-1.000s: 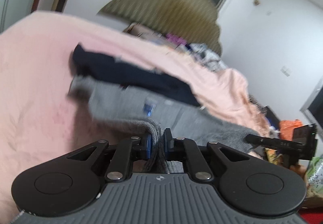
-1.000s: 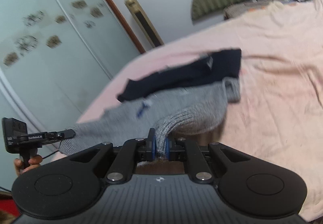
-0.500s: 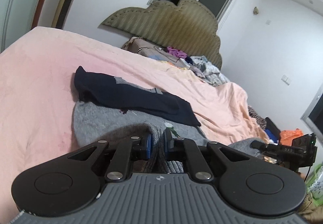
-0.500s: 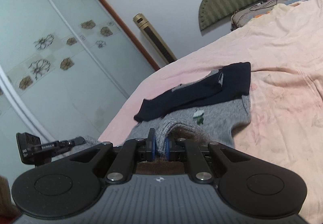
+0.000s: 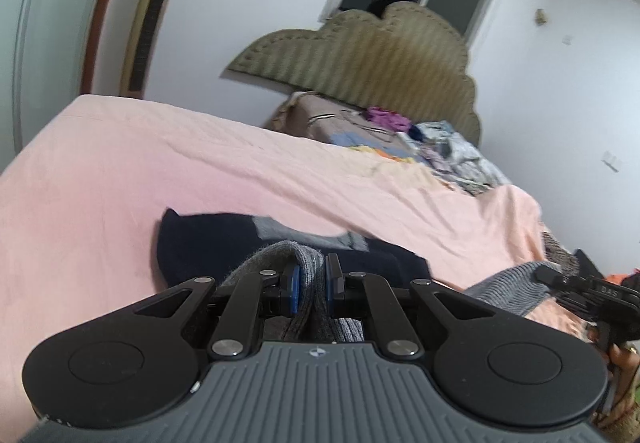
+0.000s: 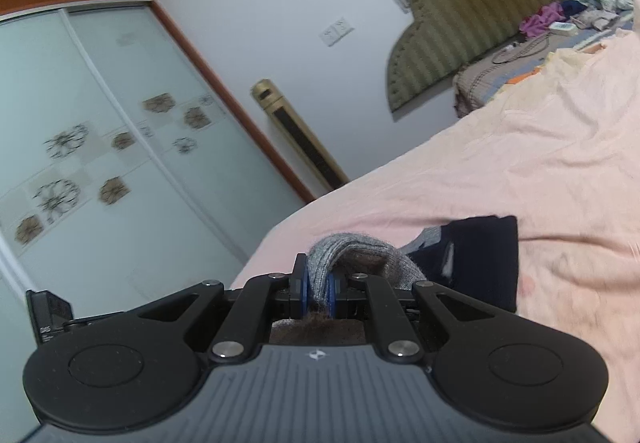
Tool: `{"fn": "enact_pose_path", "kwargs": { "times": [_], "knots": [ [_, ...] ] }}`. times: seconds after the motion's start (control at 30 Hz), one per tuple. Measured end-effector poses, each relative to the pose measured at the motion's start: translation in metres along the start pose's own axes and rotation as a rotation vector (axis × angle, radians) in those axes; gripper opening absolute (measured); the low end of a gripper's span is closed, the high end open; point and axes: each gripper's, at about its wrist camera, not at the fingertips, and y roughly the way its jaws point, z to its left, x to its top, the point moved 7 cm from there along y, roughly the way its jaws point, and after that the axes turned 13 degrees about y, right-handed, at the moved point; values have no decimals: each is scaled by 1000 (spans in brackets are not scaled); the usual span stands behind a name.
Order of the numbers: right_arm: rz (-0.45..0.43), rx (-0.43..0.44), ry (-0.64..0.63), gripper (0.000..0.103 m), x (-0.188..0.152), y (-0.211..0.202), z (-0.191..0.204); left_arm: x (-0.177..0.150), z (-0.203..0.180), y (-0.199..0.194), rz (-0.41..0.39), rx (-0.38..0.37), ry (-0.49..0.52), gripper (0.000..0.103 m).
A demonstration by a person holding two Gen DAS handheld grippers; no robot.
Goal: Fold small clothes
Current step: 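Lift and fold the sweater over toward the collar with both tools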
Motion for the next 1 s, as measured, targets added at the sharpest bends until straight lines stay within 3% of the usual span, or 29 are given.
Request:
{"fn": "enact_pose_path", "kwargs": {
  "times": [0.3,0.6,0.8,0.9,0.97,1.0],
  "knots": [
    [7,-108,35,9,32,78,-43,27,42,96,113,128,-13,13],
    [44,-230,82,9,46,151,-92,20,87,189,237,227,-55,13],
    [71,-302,101,10,46,183,-114,11,99,225,289,280,-41,13],
    [81,-334,130,11,45,195,-125,8,105,237,309,294,-55,20],
    [95,-347,142,13,45,203,-132,4,113,243,323,292,-102,32],
    [101,-355,146,14,46,206,-135,2,120,243,324,291,-139,45]
  ]
}}
